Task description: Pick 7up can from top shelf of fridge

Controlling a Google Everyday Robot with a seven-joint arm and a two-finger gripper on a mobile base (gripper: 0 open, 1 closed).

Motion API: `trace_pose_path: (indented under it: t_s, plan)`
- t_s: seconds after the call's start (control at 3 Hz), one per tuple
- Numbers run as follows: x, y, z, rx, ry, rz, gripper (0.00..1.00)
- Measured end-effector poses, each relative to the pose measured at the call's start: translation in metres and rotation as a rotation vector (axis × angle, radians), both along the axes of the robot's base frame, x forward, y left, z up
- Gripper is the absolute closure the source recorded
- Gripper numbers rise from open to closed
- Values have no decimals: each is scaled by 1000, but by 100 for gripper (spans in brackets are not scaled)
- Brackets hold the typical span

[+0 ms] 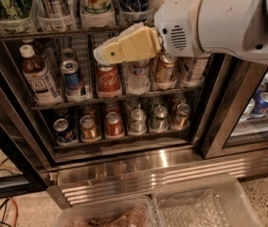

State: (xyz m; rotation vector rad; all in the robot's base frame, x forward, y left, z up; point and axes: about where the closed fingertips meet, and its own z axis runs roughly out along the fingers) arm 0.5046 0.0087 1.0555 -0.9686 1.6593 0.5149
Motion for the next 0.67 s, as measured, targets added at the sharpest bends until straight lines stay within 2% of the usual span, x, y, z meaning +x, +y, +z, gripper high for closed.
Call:
trace_pose_path:
  t_s: [0.33,0.67]
  plan:
    - [6,5,6,11,-31,-36,0]
    - [15,15,3,58,-56,-111,0]
